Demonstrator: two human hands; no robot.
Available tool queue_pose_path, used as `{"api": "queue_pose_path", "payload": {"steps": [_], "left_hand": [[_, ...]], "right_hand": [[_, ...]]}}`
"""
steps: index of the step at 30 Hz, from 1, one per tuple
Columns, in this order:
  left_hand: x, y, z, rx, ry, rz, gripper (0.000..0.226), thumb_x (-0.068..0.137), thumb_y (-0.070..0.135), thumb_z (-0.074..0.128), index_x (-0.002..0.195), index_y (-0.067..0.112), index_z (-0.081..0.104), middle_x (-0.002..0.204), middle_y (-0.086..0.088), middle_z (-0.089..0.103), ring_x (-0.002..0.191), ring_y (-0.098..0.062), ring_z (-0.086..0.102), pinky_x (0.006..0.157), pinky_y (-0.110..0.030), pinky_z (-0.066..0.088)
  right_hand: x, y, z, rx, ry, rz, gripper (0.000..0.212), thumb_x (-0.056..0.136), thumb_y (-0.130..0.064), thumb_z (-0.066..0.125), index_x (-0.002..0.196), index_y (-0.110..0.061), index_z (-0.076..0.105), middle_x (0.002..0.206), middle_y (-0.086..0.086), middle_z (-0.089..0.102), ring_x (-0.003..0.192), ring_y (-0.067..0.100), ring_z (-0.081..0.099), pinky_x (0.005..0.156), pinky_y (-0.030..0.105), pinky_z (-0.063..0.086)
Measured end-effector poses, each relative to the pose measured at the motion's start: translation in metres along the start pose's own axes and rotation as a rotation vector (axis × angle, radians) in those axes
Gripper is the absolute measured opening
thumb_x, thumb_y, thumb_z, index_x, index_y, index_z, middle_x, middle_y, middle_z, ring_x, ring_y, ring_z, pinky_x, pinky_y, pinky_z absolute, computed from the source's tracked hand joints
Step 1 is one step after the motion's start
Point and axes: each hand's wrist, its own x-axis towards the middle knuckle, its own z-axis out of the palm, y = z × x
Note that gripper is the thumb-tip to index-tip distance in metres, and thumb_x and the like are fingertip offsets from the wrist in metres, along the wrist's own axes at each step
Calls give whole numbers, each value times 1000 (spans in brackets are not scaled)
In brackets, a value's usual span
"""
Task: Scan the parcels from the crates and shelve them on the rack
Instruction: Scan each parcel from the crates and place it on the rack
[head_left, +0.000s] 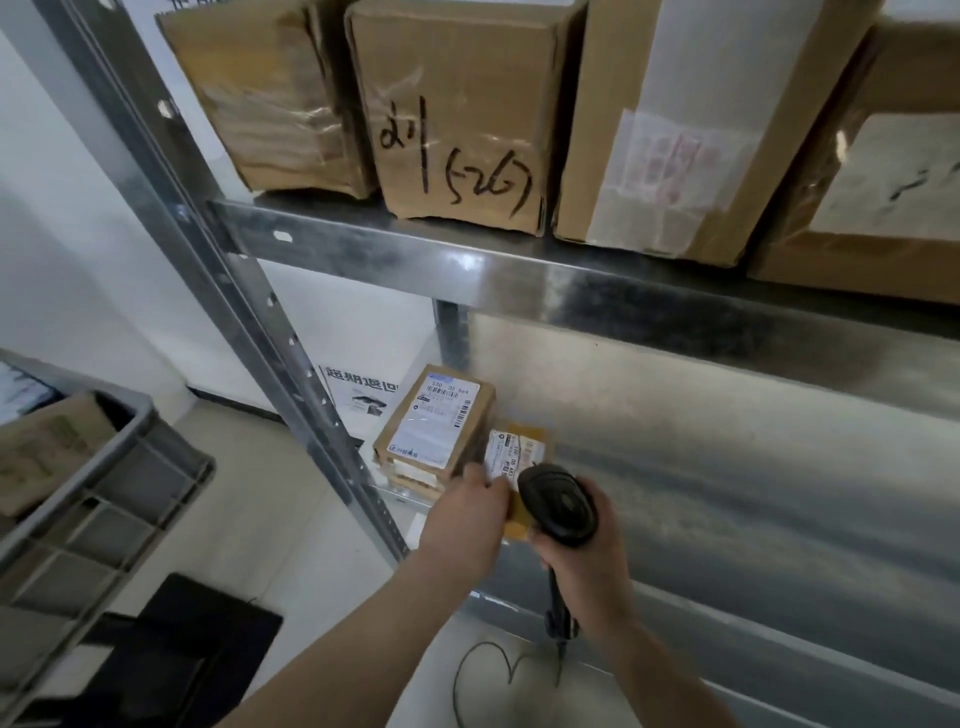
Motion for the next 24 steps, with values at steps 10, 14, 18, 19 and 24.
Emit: {"api": "queue_pose_path", "payload": {"steps": [10, 14, 18, 19, 24], "left_hand": [[4, 8, -1, 161, 19, -84, 46, 95, 7, 61, 138, 14, 50, 153, -9, 34, 116, -34, 61, 88, -42, 56], [8, 4, 3, 158, 29, -105, 54, 89, 6, 67, 139, 14, 47, 150, -9, 35, 106, -35, 66, 84, -42, 58], [10, 1, 7, 137, 58, -103, 53, 90, 6, 65, 139, 14, 47, 151, -9, 35, 106, -35, 66, 86, -43, 57], [10, 0, 8, 129, 63, -106, 51, 91, 6, 64, 138, 14, 48, 150, -8, 36, 107, -35, 65, 86, -43, 57], [6, -3, 4, 111, 66, -100, 38, 92, 8, 62, 129, 16, 54, 142, -8, 41, 104, -35, 64, 85, -42, 56]], "right_hand": [[9, -5, -2, 82, -67, -6, 67, 54, -29, 79, 117, -40, 60, 93, 5, 73, 79, 27, 64, 80, 60, 55], [10, -9, -2, 98, -95, -37, 62, 53, -27, 78, 112, -39, 62, 90, 4, 72, 76, 29, 65, 77, 58, 56], [13, -11, -1, 96, -105, -38, 67, 53, -24, 79, 116, -40, 62, 92, 8, 72, 80, 32, 66, 78, 60, 55], [13, -11, 0, 92, -99, -37, 67, 53, -25, 80, 116, -42, 62, 94, 7, 72, 83, 34, 67, 79, 59, 56], [10, -13, 2, 76, -76, -32, 66, 54, -26, 82, 115, -44, 62, 97, 5, 73, 86, 33, 68, 80, 61, 56]]}}
